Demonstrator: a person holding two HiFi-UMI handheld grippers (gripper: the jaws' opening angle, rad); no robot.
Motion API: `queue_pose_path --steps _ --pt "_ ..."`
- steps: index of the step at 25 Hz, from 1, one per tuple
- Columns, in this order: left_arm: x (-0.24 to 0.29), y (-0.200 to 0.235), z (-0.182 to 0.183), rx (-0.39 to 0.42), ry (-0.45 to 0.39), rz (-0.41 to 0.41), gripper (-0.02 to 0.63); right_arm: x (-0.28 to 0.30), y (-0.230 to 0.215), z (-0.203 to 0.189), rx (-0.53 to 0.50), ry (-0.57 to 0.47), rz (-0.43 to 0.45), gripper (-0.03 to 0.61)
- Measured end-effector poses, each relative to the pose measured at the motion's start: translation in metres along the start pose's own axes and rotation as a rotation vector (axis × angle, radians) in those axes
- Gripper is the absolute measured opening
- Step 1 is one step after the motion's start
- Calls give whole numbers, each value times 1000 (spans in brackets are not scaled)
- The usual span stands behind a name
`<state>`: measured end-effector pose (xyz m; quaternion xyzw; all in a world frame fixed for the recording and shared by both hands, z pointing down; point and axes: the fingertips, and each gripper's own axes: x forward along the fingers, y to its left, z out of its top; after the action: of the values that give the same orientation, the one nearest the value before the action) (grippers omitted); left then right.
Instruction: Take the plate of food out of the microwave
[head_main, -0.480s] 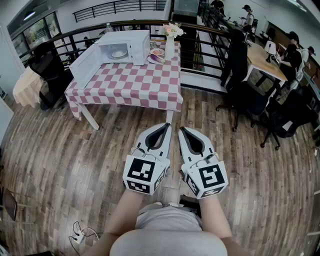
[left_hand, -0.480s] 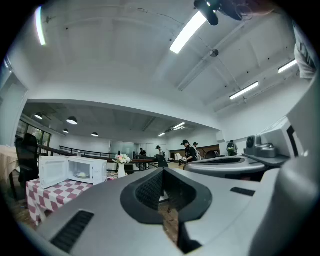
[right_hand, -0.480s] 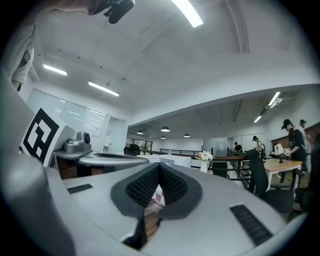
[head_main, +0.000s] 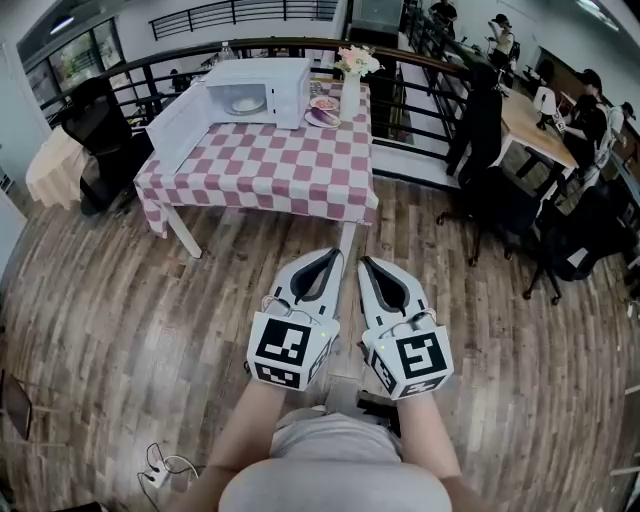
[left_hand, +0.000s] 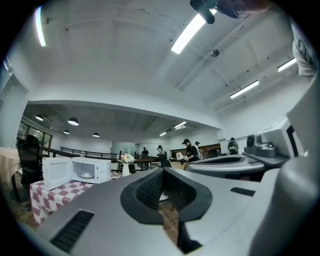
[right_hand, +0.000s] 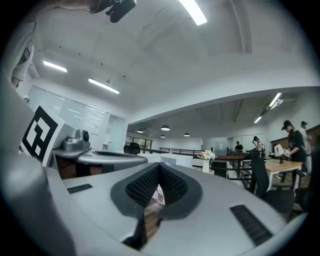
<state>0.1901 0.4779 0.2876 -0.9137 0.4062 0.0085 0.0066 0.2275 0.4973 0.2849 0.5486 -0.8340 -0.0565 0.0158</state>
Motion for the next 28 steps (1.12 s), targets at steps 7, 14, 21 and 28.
queue_pose_path --steps 7,14,21,28 --pt "4 28 -6 -9 6 38 3 27 1 -6 48 -7 -4 25" --pt "22 65 -17 2 24 92 3 73 2 -15 21 12 38 25" --pt "59 115 -25 -46 42 137 3 136 -12 -25 14 29 76 23" --pt "101 164 -31 -54 67 158 3 203 -26 -35 39 47 143 23"
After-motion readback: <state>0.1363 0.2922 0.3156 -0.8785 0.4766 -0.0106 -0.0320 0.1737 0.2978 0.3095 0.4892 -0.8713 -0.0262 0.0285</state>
